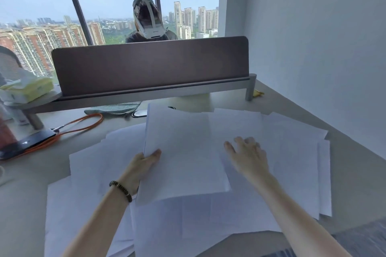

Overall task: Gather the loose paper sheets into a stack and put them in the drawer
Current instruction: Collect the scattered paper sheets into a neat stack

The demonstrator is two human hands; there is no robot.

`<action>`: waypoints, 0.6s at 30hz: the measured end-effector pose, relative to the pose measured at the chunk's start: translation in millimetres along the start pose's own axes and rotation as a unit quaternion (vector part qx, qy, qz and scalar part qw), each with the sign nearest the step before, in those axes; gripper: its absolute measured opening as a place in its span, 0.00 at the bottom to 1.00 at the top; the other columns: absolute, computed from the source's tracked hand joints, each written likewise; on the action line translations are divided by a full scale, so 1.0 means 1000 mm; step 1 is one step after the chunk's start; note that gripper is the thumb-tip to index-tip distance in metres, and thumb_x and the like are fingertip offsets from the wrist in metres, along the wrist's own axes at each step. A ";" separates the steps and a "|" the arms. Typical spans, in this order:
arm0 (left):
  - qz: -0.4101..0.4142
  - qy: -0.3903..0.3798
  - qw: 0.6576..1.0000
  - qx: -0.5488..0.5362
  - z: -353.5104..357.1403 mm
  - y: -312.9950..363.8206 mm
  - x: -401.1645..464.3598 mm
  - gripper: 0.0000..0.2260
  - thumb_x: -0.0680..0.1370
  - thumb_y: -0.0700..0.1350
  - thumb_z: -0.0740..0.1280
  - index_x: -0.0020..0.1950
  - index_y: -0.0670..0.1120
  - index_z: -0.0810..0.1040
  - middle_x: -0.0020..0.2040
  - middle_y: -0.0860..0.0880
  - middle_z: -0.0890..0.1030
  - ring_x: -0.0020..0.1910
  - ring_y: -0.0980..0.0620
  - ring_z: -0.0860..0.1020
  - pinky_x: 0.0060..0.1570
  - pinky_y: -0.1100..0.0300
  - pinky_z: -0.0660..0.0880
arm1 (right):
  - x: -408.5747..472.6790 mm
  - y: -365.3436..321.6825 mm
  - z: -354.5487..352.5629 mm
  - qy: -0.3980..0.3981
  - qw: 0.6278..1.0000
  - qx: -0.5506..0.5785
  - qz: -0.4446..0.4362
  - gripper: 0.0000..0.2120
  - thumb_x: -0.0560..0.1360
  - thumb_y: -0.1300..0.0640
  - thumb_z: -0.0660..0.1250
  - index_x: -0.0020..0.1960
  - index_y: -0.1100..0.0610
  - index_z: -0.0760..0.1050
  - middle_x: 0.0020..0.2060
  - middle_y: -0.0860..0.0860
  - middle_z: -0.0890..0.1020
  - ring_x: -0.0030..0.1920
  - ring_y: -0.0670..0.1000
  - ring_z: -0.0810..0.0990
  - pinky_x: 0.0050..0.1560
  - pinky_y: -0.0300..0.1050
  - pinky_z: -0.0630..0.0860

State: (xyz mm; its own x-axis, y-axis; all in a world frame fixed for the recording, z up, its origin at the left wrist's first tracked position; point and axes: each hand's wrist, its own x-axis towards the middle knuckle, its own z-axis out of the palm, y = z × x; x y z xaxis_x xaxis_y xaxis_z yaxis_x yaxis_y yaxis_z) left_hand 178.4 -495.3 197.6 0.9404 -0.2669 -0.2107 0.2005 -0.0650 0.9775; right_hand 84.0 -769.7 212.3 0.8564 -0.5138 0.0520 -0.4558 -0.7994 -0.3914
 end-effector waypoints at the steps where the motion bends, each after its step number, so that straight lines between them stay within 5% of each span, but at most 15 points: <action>1: -0.016 0.002 1.000 -0.002 -0.002 -0.004 0.002 0.08 0.80 0.43 0.67 0.53 0.40 0.82 0.39 0.47 0.87 0.35 0.49 0.86 0.32 0.58 0.82 | 0.001 0.011 0.002 -0.036 0.996 -0.076 0.026 0.29 0.81 0.34 0.48 0.74 0.49 0.65 0.73 0.63 0.66 0.73 0.65 0.64 0.69 0.63 0.62; 4: -0.061 0.007 0.998 0.003 -0.005 -0.014 0.007 0.12 0.79 0.45 0.69 0.56 0.38 0.82 0.44 0.42 0.87 0.39 0.44 0.86 0.37 0.53 0.82 | 0.003 0.036 0.010 -0.129 0.979 -0.146 0.068 0.34 0.77 0.29 0.45 0.79 0.41 0.51 0.80 0.62 0.48 0.78 0.69 0.47 0.70 0.76 0.46; 10: -0.088 0.003 0.996 0.002 0.003 -0.010 0.012 0.12 0.79 0.46 0.69 0.56 0.38 0.81 0.48 0.40 0.86 0.43 0.41 0.85 0.41 0.50 0.82 | -0.003 0.049 0.006 -0.197 0.973 -0.117 -0.011 0.34 0.76 0.30 0.57 0.78 0.39 0.53 0.81 0.57 0.47 0.80 0.65 0.45 0.74 0.70 0.48; 14: -0.081 -0.011 0.997 0.013 0.012 -0.005 0.011 0.13 0.79 0.46 0.69 0.57 0.38 0.81 0.49 0.39 0.86 0.45 0.40 0.84 0.44 0.49 0.81 | -0.006 0.060 -0.003 -0.155 0.988 -0.029 -0.006 0.38 0.75 0.34 0.64 0.79 0.44 0.56 0.81 0.59 0.44 0.81 0.62 0.44 0.77 0.55 0.51; 18: -0.024 0.002 0.997 0.068 0.021 -0.001 0.009 0.13 0.79 0.47 0.69 0.57 0.39 0.81 0.50 0.40 0.85 0.49 0.39 0.83 0.56 0.43 0.79 | -0.009 0.079 -0.006 -0.091 0.984 -0.105 0.109 0.39 0.75 0.27 0.53 0.79 0.48 0.54 0.79 0.65 0.47 0.79 0.67 0.48 0.74 0.64 0.56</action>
State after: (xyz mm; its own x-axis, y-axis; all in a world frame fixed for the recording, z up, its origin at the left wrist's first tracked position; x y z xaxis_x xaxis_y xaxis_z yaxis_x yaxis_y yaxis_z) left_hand 181.0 -517.5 194.4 0.9316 -0.2570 -0.2572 0.2066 -0.2078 0.9561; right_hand 38.9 -830.6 186.1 0.7530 -0.6314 -0.1855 -0.6576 -0.7329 -0.1746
